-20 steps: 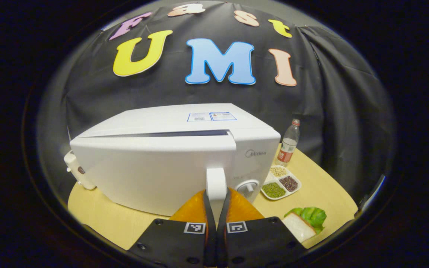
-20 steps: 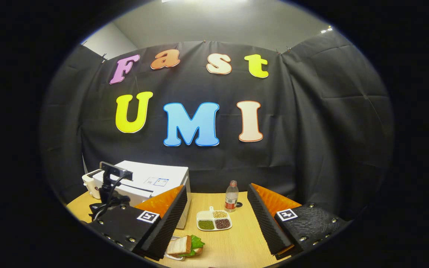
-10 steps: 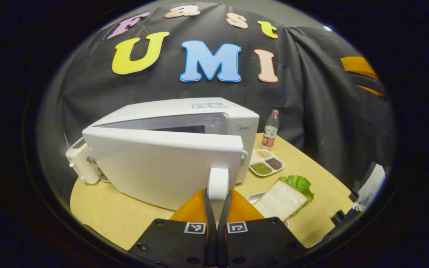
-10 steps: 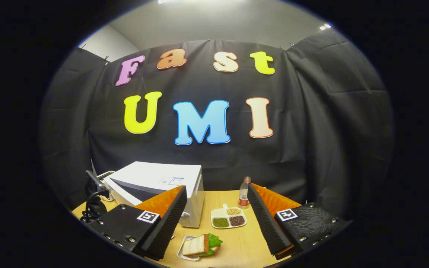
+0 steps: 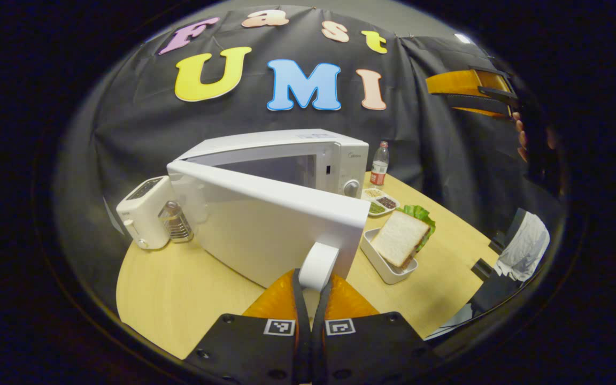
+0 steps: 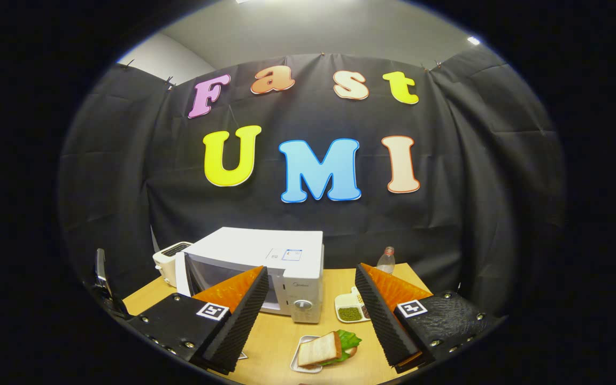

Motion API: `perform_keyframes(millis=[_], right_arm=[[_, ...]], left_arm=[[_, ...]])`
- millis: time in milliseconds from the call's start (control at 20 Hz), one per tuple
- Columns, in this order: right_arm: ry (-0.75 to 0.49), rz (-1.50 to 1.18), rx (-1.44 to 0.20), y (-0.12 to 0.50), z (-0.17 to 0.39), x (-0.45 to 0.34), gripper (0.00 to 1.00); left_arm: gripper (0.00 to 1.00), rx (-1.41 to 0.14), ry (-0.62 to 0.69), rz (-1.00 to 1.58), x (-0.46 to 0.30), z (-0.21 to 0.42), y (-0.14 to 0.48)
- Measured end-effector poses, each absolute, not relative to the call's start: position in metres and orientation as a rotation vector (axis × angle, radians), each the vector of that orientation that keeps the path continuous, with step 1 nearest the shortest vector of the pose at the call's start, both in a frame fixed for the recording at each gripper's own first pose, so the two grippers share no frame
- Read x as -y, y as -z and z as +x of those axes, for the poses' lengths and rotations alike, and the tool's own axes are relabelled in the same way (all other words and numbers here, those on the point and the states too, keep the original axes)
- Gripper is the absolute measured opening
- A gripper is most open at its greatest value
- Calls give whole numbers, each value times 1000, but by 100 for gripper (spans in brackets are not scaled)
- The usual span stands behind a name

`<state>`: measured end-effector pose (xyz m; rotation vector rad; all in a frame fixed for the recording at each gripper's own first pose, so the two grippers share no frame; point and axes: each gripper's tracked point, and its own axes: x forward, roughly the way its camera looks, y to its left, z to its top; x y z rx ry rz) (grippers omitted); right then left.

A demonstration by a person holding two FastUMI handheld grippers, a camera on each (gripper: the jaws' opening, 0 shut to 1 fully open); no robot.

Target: Open the microwave oven with the left hand, put the food in, and close the microwave oven.

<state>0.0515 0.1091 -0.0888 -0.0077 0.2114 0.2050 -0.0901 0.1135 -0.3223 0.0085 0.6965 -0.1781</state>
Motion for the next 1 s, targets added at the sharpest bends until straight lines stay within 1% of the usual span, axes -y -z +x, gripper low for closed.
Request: perform_keyframes(millis=[50,100,550,850,1000], right_arm=[[-213,-4,-221,92,51,-117,98],[-219,-3,-228,94,50,-124,98],[-229,19,-288,115,41,-177,99],[-215,-7,-314,126,43,-190,99],[-188,-4,-362,140,45,-185,99]], left_arm=[[4,-703,181,13,-122,-99,321],[6,-708,183,22,-131,-107,319],[6,-758,174,47,-213,-158,313],[7,-789,115,66,-304,-185,311],[6,-775,96,34,-336,-189,310]])
